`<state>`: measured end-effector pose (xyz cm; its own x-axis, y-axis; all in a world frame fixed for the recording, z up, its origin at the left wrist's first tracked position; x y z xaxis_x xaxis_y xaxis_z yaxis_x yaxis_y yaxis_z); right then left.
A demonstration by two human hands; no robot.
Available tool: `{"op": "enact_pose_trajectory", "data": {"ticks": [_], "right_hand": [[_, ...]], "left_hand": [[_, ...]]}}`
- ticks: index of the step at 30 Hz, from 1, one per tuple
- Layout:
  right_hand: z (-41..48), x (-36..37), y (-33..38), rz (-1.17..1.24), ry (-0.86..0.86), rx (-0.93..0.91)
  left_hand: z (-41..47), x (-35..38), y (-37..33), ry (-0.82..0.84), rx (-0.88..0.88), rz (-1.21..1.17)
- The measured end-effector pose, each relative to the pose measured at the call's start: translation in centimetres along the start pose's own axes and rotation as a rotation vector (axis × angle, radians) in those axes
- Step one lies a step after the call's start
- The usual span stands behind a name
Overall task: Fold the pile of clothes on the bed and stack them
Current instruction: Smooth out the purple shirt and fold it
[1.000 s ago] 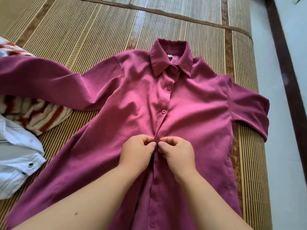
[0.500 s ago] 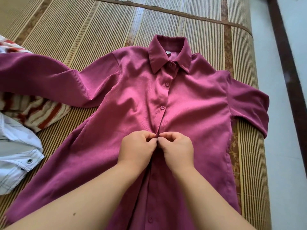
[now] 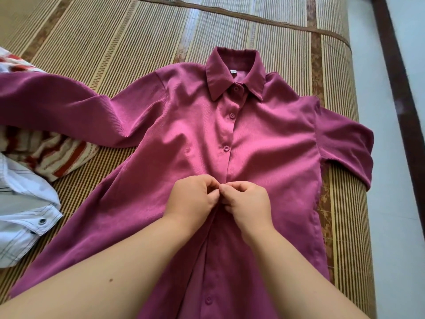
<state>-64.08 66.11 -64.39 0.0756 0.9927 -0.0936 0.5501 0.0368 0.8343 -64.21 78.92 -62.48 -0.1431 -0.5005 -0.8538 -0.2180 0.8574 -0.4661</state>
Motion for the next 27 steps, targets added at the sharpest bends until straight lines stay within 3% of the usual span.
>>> {"op": "enact_pose_trajectory", "data": {"ticks": [5,10,12,15,17,19,21,24,27], "right_hand": [[-0.1,-0.2,-0.4,0.141,-0.069,0.072],[-0.5,-0.1,-0.9,0.288,-0.063,0.077],[-0.6,-0.1,-0.8,0.234,-0.037,0.004],[-0.6,-0.5,-0.3,0.127,-0.002,-0.131],[-0.6,-0.7,-0.3,0.031,0.017,-0.157],[-0.8,-0.6,-0.8,-0.017,0.045,-0.105],[-1.6,-0.7,-1.7,-0.054,0.056,-0.058],[-3.3,-1.2,-2.8,-0.37,0.072,-0.104],[-5.5,-1.1,-4.0,-0.61,0.134,-0.188]], "left_hand": [[0.2,0.1,-0.3,-0.009,0.104,0.033],[-0.1,-0.3,0.0,-0.023,0.09,-0.109],[0.1,0.3,0.6,0.108,-0.073,-0.264],[-0.8,2.3,1.0,0.463,-0.5,-0.807],[-1.3,2.8,1.3,0.536,-0.616,-0.906],[-1.2,2.5,2.2,0.41,-0.507,-0.685],[-1.7,1.7,2.6,0.241,-0.287,-0.243],[-4.3,2.1,2.6,0.255,-0.129,0.148],[-6.8,3.0,3.0,0.265,-0.028,0.293]]}}
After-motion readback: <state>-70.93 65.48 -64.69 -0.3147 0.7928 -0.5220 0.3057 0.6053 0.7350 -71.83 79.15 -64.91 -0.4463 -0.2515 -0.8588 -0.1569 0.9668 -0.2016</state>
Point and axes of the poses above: each hand's wrist, its own z-axis towards the middle knuckle, its own x-axis out of the palm, y = z × x, the point moved 5 cm from there along z, towards the middle knuckle, and after that the axes turned 14 degrees about z, right-handed, at the moved point
